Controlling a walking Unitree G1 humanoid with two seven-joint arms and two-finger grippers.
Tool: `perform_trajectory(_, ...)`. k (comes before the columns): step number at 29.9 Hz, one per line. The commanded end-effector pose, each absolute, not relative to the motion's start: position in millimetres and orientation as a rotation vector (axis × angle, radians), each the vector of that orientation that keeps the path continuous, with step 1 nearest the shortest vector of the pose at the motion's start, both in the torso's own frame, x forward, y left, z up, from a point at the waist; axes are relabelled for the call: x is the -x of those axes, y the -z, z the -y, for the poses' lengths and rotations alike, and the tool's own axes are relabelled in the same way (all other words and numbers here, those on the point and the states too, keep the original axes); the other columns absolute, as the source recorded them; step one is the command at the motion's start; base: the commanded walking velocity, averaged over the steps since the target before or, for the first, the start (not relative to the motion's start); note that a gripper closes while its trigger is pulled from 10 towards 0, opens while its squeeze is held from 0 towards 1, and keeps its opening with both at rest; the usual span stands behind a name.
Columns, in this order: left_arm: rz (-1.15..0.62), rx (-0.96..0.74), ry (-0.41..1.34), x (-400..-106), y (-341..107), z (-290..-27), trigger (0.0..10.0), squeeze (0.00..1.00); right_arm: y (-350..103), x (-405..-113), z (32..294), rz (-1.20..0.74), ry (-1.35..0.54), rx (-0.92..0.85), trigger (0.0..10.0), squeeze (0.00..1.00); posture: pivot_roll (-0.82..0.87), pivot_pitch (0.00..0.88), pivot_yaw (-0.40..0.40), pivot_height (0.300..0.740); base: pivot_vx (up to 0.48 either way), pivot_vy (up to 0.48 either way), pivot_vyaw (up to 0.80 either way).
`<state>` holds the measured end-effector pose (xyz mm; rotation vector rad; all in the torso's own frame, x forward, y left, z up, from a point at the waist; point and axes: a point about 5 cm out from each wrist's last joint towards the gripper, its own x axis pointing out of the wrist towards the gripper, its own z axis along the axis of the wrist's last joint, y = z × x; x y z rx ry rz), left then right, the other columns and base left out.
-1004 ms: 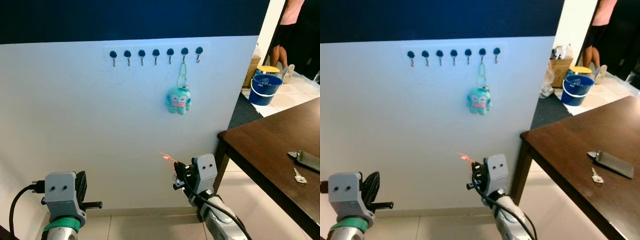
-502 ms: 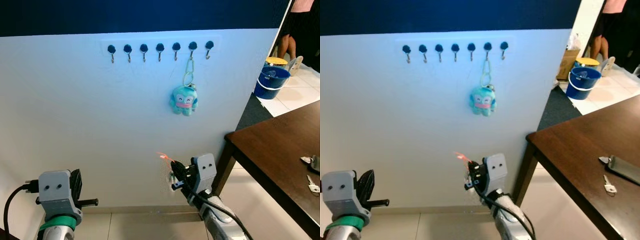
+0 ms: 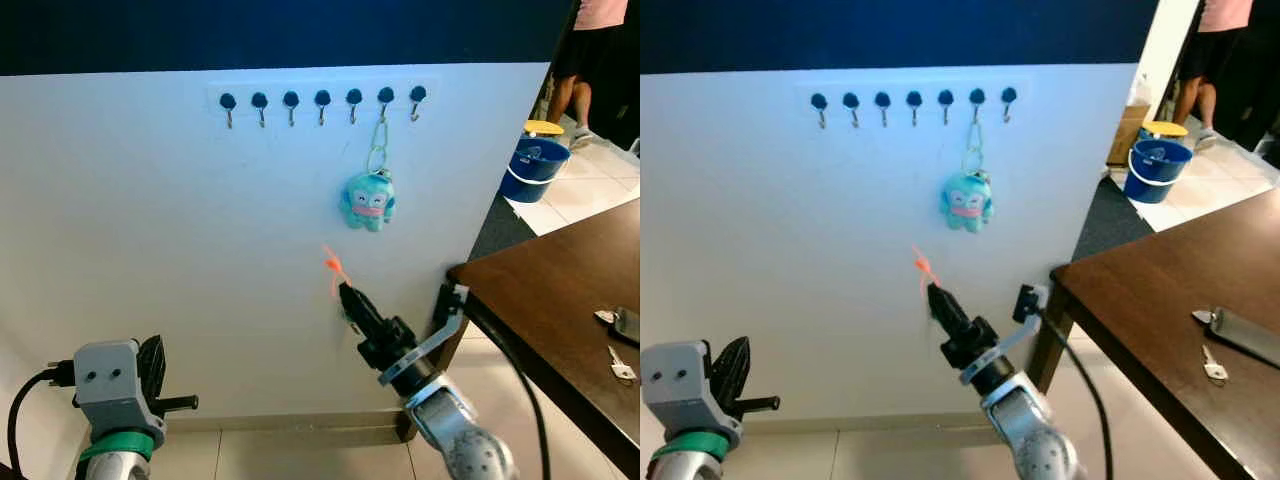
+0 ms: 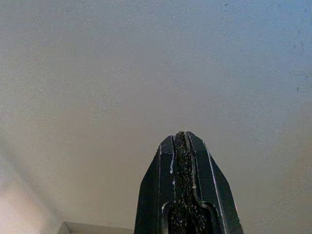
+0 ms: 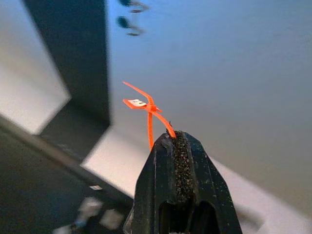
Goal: Hang keys on a hook
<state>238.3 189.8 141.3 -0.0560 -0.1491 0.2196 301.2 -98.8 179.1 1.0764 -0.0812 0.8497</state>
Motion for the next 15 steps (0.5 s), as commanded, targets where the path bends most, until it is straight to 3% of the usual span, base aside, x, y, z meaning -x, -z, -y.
perform_trajectory(1, 0.16, 0.053, -0.223, -235.6, -142.3, -190.9, 10.0, 0.0, -183.6, -294.9, 96.0, 0.062, -0.944, -1.118, 10.0, 0.0, -0.08, 0.054, 0.107, 0.74, 0.0, 0.0, 0.0)
perform_trajectory(15, 0.166, 0.053, -0.213, -235.3, -144.2, -191.6, 10.0, 0.0, -232.5, -280.8, 106.6, 0.163, -1.226, -1.352, 10.0, 0.0, -0.07, 0.055, 0.113, 0.74, 0.0, 0.0, 0.0)
